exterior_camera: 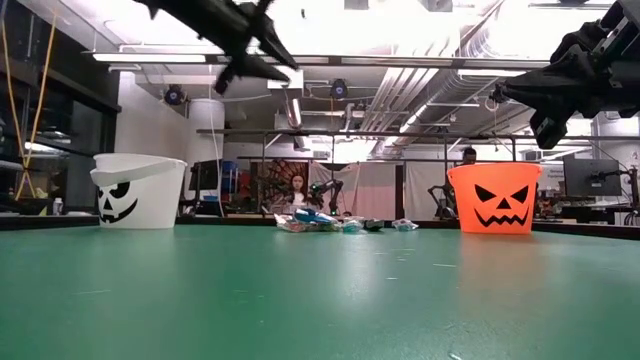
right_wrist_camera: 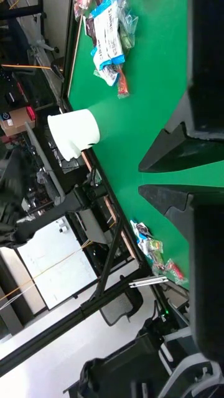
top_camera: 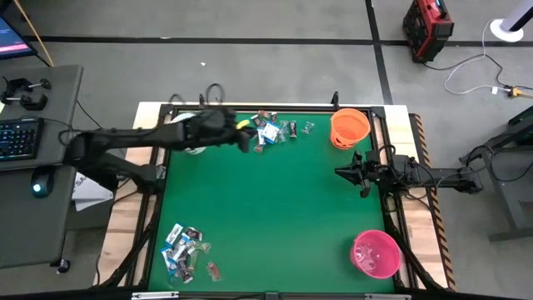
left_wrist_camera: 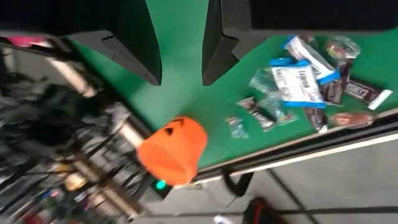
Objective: Sort candy by brand, put in halloween buckets
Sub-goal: Put the white chocolate bar into the white bucket
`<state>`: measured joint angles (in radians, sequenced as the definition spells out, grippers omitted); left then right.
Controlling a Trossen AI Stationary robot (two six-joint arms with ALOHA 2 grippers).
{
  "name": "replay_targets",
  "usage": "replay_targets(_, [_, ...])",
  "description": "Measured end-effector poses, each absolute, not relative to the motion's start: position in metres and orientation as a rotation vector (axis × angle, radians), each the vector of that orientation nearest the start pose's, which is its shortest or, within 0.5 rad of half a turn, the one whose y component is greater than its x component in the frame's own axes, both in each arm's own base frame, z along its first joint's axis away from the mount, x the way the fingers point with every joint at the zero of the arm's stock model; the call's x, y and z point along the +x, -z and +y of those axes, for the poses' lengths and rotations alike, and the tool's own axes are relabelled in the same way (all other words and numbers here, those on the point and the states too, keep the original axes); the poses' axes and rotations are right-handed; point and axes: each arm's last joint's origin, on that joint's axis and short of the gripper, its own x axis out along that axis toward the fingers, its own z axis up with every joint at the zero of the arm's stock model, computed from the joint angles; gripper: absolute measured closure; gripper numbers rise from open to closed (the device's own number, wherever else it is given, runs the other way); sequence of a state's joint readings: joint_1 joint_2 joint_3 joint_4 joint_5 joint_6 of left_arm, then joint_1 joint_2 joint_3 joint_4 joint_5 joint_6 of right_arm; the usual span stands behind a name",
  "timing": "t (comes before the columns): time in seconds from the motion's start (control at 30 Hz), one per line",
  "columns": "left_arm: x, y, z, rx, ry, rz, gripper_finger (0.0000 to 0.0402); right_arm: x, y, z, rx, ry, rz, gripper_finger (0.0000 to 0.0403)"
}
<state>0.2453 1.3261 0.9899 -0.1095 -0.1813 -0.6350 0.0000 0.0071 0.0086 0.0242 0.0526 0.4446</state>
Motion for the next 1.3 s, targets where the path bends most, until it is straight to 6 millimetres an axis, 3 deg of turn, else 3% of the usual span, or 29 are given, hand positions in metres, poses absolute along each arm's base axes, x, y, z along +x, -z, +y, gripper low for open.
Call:
replay_targets(0.1, [0.302,-0.282,0.085,-0.744,-0.542,0.326,0.0298,0.098,-0.168,-0.002,0.445,0.046,-0.037,0.0368])
replay_targets(0.27, [0.320,-0.256,0.097,-0.709,-0.509,0.410,0.0298,0.098,-0.168,-0.002,0.445,0.046,-0.037,0.0368])
replay_targets(0.53, [0.316,-0.200,0.121,-0.880,-0.719,0.669,0.0275,0.098,-0.168,-0.002,0.445,0.046,-0.037,0.0368])
replay_targets(0.8, [0.320,-0.164,0.152,-0.955,-0.784,0.675,0.0202,0.098,-0.168,-0.002,0.445,0.046,-0.037,0.0368])
replay_targets(0.97, [0.321,-0.163,0.163,-0.976,-0.758,0.627,0.0178,0.098,-0.168,-0.002,0.445,0.046,-0.037,0.0368])
replay_targets(1.3, [0.320,-0.164,0.167,-0.985,-0.754,0.619,0.0174,0.098,-0.168,-0.002,0.445,0.046,-0.037,0.0368])
